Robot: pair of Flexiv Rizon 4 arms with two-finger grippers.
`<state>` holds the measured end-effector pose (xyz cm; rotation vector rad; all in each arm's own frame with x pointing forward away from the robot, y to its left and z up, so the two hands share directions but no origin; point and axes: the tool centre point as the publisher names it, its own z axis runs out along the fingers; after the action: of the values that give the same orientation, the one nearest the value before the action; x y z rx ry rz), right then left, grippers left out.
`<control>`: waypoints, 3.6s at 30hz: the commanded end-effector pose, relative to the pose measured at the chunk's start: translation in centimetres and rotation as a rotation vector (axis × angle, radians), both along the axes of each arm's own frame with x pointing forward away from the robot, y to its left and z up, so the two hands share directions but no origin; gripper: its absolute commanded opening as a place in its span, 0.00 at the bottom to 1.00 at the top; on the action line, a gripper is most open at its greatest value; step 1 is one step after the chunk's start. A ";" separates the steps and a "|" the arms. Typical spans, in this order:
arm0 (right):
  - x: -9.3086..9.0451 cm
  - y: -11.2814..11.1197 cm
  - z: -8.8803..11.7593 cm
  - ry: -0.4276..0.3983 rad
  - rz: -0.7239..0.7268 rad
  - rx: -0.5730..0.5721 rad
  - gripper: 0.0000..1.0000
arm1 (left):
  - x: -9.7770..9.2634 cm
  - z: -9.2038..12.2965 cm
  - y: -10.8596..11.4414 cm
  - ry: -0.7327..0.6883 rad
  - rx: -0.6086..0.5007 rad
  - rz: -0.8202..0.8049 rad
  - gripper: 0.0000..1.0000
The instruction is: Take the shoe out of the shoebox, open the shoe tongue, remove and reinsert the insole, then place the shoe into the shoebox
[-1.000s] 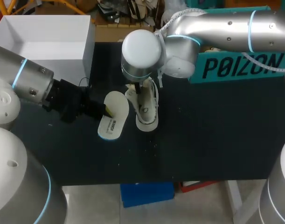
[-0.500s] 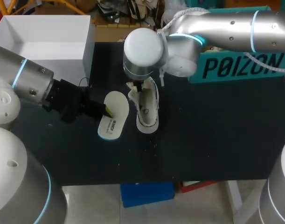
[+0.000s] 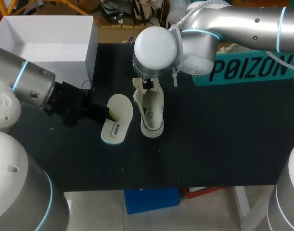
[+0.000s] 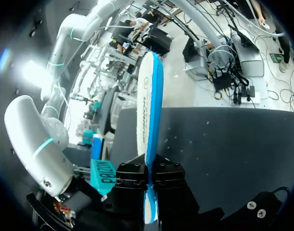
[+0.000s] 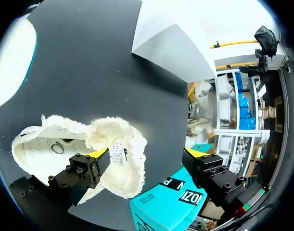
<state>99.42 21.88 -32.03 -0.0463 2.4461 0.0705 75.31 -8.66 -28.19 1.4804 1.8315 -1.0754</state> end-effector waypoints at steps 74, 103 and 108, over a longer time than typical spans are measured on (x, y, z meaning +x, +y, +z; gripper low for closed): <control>-28.3 -8.8 8.0 -0.011 -0.615 0.756 1.00 | -1.6 0.1 -1.9 0.188 -0.128 -0.298 0.00; -28.3 -8.8 8.0 -0.011 -0.615 0.756 1.00 | -0.4 -1.2 -3.3 0.267 0.098 -0.377 0.00; -28.3 -8.8 8.0 -0.011 -0.615 0.756 1.00 | 0.3 -1.8 -4.1 0.268 0.112 -0.379 0.00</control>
<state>71.28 13.04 -23.93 1.0130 2.1695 0.6922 74.82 -11.97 -29.59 1.8608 1.8543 -1.4222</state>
